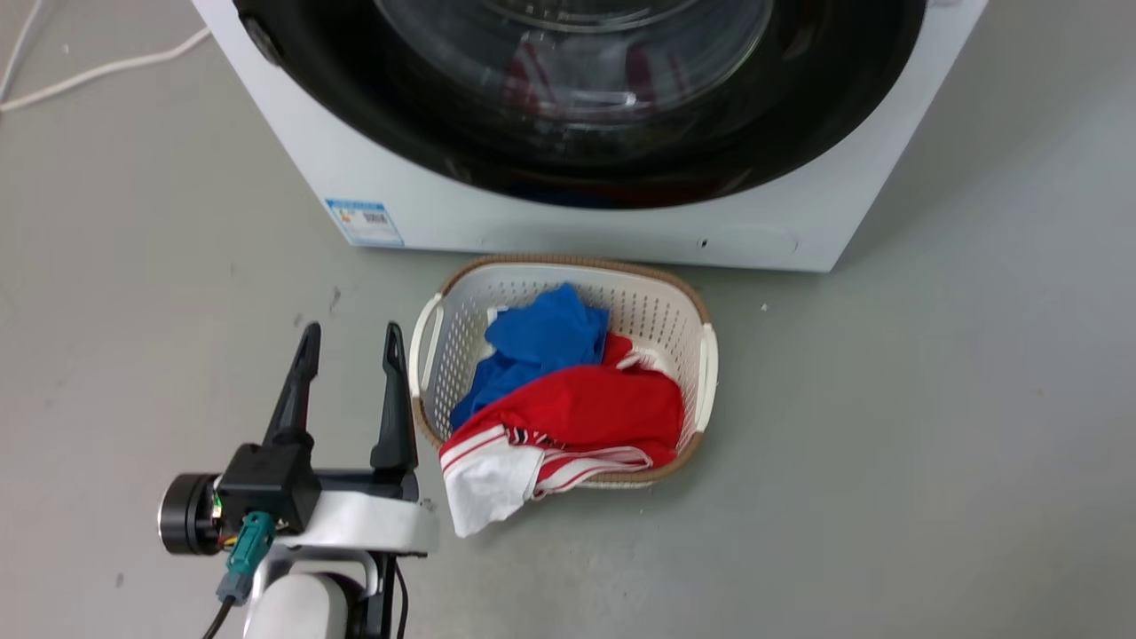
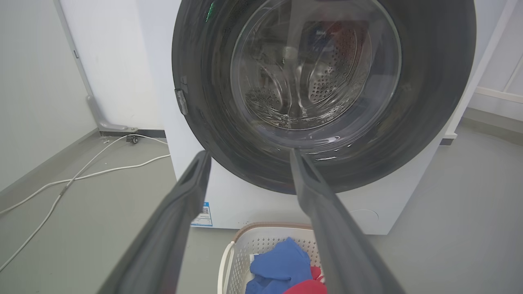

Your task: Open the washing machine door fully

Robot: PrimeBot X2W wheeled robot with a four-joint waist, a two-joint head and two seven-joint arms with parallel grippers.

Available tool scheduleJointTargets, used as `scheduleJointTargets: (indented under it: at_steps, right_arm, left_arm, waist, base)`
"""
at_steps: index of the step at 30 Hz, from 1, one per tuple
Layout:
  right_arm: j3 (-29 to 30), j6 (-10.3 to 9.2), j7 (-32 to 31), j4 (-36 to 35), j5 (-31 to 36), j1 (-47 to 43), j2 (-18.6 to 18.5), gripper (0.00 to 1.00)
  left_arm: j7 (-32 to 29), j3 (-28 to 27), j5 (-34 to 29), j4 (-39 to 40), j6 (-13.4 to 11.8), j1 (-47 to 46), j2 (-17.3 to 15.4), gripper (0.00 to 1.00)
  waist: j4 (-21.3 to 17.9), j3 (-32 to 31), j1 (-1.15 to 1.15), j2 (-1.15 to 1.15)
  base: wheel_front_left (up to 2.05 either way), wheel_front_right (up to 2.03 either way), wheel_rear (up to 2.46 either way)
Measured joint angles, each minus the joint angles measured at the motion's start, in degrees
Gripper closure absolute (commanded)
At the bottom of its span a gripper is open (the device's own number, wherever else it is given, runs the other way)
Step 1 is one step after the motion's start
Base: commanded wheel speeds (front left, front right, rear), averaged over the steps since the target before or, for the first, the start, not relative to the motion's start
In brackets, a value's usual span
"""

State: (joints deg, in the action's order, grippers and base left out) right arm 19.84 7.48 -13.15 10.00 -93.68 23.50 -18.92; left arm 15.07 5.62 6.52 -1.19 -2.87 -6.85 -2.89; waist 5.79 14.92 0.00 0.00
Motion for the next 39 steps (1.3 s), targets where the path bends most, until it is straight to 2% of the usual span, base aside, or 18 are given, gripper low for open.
scheduleJointTargets:
  at_steps: [8,18,30,39]
  right_arm:
    - [-2.82,0.00,-4.10,5.26,1.99,11.85,-5.43,1.00]
    - [-9.78,0.00,-9.33,11.92,5.82,25.86,-9.59,1.00]
    - [-16.66,0.00,-14.45,17.44,11.25,39.45,-10.82,1.00]
    - [-19.44,0.07,-18.01,19.23,14.34,44.34,-10.38,1.00]
  left_arm:
    - [0.00,0.59,0.45,1.63,-0.93,-3.31,-0.01,0.00]
    - [0.00,1.14,1.13,3.66,-2.19,-5.97,0.00,0.00]
    - [0.00,2.29,2.33,5.26,-3.25,-8.24,0.00,0.00]
    - [0.00,3.12,3.24,5.52,-3.94,-8.79,0.01,0.00]
  waist:
    - [1.68,6.86,0.00,0.00]
    - [3.38,13.38,0.01,0.00]
    - [5.66,19.38,0.01,0.00]
    - [7.34,21.40,0.00,0.00]
  base:
    - [0.00,0.00,0.00]
    - [0.00,0.00,0.00]
    - [0.00,0.00,0.00]
    - [0.00,0.00,0.00]
